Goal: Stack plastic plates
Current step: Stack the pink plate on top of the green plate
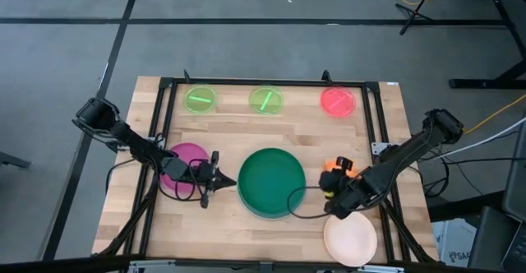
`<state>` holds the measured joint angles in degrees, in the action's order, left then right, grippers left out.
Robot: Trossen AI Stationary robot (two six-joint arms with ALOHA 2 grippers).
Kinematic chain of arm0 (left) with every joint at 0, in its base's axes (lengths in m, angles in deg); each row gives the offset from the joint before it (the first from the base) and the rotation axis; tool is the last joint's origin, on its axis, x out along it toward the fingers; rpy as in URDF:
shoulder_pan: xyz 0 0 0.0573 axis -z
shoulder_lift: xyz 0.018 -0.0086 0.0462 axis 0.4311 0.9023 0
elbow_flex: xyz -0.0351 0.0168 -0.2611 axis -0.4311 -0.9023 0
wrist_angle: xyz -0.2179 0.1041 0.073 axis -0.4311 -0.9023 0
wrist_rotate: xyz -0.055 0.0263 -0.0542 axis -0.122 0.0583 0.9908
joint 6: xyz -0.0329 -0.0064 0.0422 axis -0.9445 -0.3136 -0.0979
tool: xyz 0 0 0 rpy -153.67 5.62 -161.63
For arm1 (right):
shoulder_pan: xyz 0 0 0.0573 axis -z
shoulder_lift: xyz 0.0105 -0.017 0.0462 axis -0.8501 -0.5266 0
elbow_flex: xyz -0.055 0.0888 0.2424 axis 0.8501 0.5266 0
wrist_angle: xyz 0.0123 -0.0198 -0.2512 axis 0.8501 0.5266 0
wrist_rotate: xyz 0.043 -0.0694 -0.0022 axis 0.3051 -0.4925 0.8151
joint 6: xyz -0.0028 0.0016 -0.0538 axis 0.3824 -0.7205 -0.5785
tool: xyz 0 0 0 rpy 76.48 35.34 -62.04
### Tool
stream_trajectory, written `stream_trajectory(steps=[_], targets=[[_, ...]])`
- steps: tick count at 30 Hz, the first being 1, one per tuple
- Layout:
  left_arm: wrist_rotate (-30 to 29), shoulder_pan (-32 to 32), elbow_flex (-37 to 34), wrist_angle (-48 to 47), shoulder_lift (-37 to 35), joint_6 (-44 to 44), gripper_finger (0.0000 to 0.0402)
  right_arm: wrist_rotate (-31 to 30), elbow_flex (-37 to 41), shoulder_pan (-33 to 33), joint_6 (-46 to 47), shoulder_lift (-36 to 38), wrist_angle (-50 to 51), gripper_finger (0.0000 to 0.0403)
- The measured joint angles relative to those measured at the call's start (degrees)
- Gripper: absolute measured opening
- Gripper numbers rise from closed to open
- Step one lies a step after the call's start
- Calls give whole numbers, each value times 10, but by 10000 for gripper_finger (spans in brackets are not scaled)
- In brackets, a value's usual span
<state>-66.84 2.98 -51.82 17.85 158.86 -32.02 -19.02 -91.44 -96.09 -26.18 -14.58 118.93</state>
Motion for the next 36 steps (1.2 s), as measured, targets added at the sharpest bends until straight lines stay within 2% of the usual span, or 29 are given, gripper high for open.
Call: stream_trajectory(steps=[9, 20, 23, 28, 32, 36], targets=[[0, 0, 0, 0, 0, 5, 6, 126, 64, -63, 99, 23, -67, 165], [-5, 0, 0, -2, 0, -1, 6, 135, 66, -178, 247, 23, -46, 165], [-5, 0, 0, -4, 0, -3, 6, 128, 80, -203, 283, 23, -54, 165], [-5, 0, 0, -4, 0, 8, 6, 157, 124, -230, 341, 23, -91, 165], [-5, 0, 0, -4, 0, 9, 6, 158, 158, -245, 348, 23, -138, 165], [-1, 0, 0, -2, 0, 9, 6, 158, 159, -241, 345, 24, -133, 165]])
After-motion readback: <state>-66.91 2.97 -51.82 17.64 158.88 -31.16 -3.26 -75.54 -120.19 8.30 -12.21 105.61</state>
